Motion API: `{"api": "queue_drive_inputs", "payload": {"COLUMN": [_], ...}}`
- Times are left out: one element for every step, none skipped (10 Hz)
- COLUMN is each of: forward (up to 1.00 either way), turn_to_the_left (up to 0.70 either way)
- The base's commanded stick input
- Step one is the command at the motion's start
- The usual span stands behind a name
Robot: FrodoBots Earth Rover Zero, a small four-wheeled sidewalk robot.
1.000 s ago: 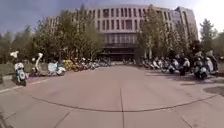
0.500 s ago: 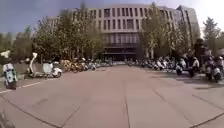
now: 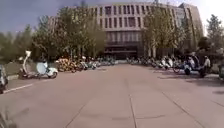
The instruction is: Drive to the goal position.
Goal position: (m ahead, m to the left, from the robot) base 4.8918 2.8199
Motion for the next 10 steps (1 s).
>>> {"api": "queue_drive_inputs", "payload": {"forward": [1.0, 1.0, 1.0, 1.0, 1.0, 1.0, 1.0, 1.0, 1.0, 1.0], "turn_to_the_left": [0.0, 0.0, 0.0, 0.0, 0.0, 0.0, 0.0, 0.0, 0.0, 0.0]}}
